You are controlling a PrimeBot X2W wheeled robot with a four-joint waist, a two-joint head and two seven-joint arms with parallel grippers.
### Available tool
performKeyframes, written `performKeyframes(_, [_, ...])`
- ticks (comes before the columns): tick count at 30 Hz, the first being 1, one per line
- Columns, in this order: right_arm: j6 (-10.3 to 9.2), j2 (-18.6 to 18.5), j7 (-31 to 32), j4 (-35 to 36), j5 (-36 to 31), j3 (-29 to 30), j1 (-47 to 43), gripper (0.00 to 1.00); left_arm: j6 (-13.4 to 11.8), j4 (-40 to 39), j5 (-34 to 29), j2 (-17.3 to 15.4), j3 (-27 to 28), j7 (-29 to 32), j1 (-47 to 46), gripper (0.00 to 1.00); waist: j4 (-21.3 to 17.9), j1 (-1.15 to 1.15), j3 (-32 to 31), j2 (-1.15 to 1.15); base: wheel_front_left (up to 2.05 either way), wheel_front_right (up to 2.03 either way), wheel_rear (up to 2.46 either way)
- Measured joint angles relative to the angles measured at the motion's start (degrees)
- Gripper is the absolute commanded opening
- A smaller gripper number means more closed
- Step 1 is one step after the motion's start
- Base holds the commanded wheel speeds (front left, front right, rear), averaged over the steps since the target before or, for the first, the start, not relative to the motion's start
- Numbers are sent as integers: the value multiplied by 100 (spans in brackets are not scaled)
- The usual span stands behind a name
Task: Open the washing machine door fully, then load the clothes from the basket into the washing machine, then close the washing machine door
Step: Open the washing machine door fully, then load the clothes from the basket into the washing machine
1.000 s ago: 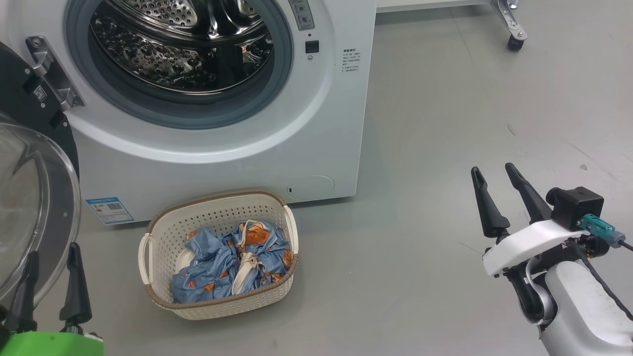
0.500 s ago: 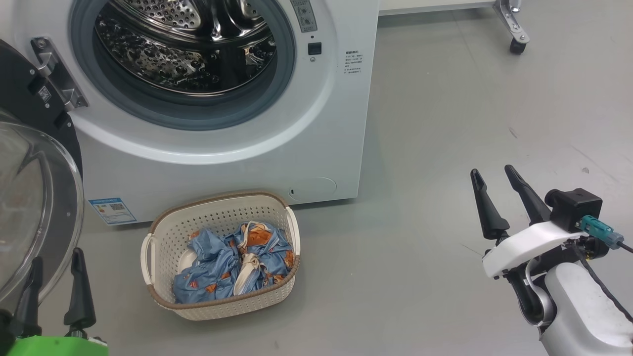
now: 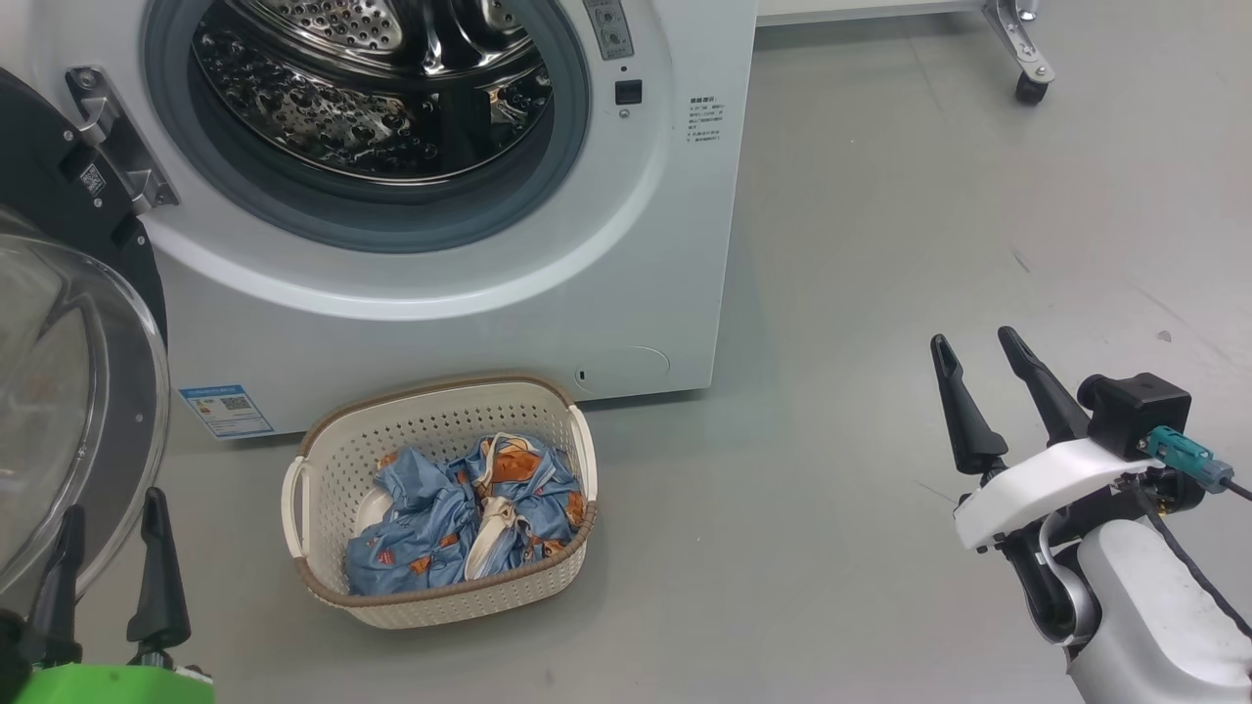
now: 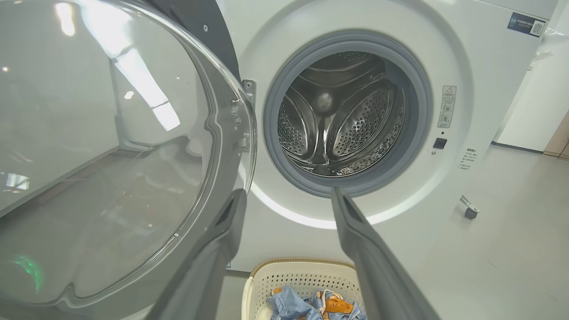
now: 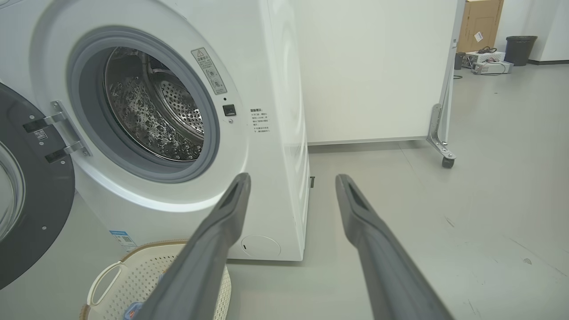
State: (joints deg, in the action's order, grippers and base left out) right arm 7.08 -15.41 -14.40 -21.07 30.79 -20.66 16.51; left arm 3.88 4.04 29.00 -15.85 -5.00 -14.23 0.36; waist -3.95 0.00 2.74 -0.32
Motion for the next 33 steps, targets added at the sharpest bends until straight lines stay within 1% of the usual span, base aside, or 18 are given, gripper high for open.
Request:
performKeyframes(17, [0, 9, 0, -3, 0, -5, -3, 100, -1, -41, -34, 0, 41, 0, -1, 100, 61, 0, 33, 0, 21, -21, 0])
performKeyframes(33, [0, 27, 0, -3, 0, -8, -12, 100, -10, -92, -42, 1, 83, 0, -1, 100, 124, 0, 92, 0, 87, -87, 0])
